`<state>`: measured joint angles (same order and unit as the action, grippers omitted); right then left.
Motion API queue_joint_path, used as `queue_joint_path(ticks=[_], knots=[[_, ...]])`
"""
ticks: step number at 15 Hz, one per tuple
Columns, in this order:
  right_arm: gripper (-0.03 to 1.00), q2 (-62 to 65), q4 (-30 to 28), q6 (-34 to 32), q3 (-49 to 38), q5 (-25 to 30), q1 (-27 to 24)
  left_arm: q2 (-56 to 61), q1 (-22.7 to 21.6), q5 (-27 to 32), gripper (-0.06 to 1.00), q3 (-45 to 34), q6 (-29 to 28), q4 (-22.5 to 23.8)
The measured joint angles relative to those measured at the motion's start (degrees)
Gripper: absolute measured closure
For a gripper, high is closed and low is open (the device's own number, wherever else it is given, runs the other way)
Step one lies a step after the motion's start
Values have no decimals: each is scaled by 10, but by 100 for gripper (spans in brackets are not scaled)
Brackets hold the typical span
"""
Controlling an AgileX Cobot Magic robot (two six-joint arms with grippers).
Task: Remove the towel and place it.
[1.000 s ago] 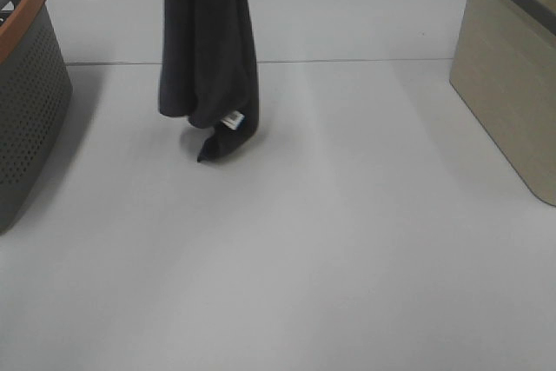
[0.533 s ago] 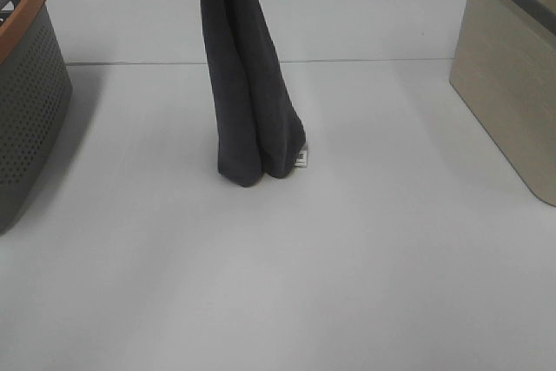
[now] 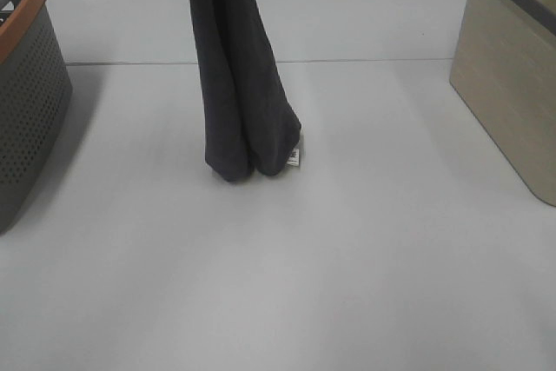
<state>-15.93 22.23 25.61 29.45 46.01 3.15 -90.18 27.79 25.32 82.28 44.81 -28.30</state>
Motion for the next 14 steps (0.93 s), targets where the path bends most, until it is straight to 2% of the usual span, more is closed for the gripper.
queue_joint_path(ticks=[2,4,6,7,8,11,14], knots=[[29,-70,77,91,0,-62,0,2,0,5,94,16,49,-2],[29,-138,160,214,4,-91,0,-2,-2,26,94,38,74,-27],[29,-201,260,350,4,-104,0,-8,-8,50,94,63,104,-54],[29,-245,343,459,4,-108,0,-19,-10,86,94,80,124,-72],[29,-274,400,527,4,-112,0,-26,-12,113,94,93,131,-79],[29,-370,531,698,5,-117,0,-33,-13,146,94,125,136,-92],[29,-471,671,834,5,-123,0,-33,-14,199,94,144,154,-95]])
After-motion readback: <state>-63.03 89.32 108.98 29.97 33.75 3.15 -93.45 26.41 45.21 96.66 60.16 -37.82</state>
